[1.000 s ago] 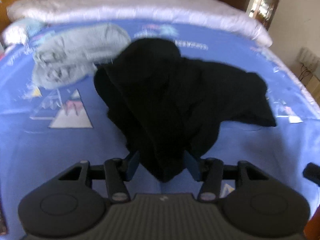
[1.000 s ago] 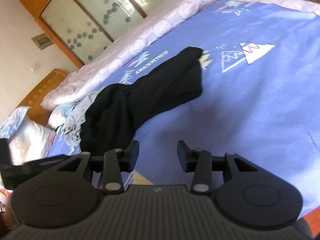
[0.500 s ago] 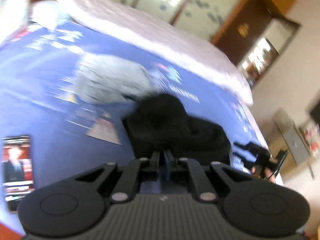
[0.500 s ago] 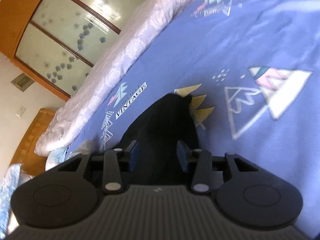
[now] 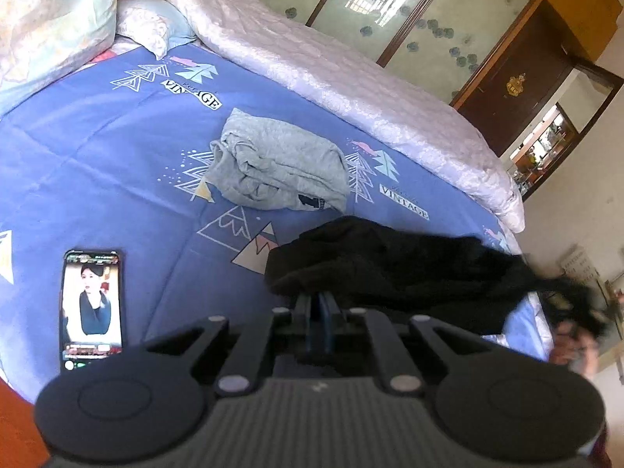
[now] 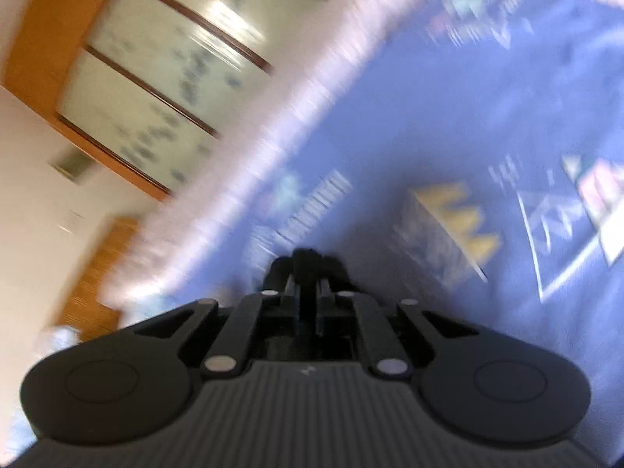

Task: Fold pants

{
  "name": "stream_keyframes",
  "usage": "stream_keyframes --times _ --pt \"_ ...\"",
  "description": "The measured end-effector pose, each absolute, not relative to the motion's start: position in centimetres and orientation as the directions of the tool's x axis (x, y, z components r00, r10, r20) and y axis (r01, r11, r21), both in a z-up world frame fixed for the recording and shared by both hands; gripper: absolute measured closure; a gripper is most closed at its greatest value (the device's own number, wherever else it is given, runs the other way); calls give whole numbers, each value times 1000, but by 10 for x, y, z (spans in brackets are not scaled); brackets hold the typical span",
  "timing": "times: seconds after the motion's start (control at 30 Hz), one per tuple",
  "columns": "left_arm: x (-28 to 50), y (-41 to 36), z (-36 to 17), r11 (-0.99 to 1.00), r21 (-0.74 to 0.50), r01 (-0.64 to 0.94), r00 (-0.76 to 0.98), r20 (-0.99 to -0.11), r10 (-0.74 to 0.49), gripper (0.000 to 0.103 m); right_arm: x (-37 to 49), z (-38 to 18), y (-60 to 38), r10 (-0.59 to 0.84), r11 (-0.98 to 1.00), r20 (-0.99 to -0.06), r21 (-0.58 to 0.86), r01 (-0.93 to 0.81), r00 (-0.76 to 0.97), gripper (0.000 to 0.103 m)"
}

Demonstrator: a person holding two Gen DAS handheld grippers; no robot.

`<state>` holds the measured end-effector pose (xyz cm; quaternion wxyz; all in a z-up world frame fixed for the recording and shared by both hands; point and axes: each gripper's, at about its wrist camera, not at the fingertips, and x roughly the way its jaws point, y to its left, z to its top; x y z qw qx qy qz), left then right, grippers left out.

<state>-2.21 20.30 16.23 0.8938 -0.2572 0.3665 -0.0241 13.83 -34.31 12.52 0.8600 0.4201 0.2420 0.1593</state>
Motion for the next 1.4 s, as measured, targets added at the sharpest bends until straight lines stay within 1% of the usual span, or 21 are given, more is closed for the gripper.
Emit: stream_keyframes --times 0.17,0.23,0.27,0.3,0.4,0.47,0.57,0.6,0.67,0.77,0.9,1.03,1.07,1.13,1.17,1.2,1.23,1.27,1.3,1.33,1.4 --pt "-18 202 156 846 -514 -144 740 -624 -253 97 26 212 -371 466 656 61 645 -391 883 94" --pt "-19 205 153 835 -530 -146 743 -617 -262 97 -14 208 -378 448 677 116 603 -421 886 93" --pt "-19 206 152 834 -530 -151 742 -618 -259 97 -31 199 -380 441 692 102 595 -410 892 93" --pt "-18 208 150 834 -529 -157 739 -624 -256 97 -46 186 -381 422 728 34 583 -361 906 93" --pt "-18 212 142 833 -525 -172 717 -647 -259 97 -75 126 -377 339 837 -300 528 -141 892 93" --pt "-18 213 137 836 -519 -182 701 -664 -260 97 -96 78 -384 343 824 -471 567 -19 813 93" --pt "-17 211 126 855 -483 -190 666 -703 -249 97 -131 41 -401 348 773 -582 622 126 735 89" --pt "-16 209 123 861 -472 -189 653 -715 -249 96 -137 40 -408 336 766 -593 624 153 732 86" --pt "-15 209 121 879 -429 -207 648 -733 -206 96 -148 52 -419 266 783 -595 592 191 758 63" --pt "-18 219 130 893 -384 -233 695 -708 -123 78 -149 83 -437 100 836 -565 494 239 819 61" --pt "-4 219 141 912 -319 -259 744 -668 -22 56 -121 120 -432 84 881 -489 444 165 868 55" --pt "43 176 121 950 -278 -145 698 -709 -101 45 -41 123 -398 100 950 -482 306 60 871 41" --pt "53 163 113 957 -270 -107 681 -721 -127 42 -15 113 -393 107 954 -495 294 51 862 39" --pt "74 131 94 971 -236 -33 644 -748 -160 28 43 94 -380 113 966 -548 254 36 829 37" --pt "84 115 84 977 -215 0 626 -762 -168 27 71 83 -375 92 976 -589 213 45 803 36" --pt "93 100 76 980 -199 23 605 -777 -172 28 90 72 -370 65 983 -629 176 61 775 36" --pt "99 89 68 981 -188 41 586 -791 -176 35 118 59 -365 40 987 -664 145 75 747 37" --pt "102 78 60 982 -178 57 566 -805 -179 45 128 50 -364 23 989 -699 121 87 715 47" --pt "105 68 51 983 -167 80 536 -824 -184 84 135 39 -367 11 989 -736 106 99 677 66" --pt "109 61 44 984 -153 94 502 -846 -180 101 141 35 -368 -10 988 -758 91 121 652 91" --pt "109 59 43 994 -82 70 523 -846 -106 101 123 52 -386 -5 977 -686 153 151 728 92"
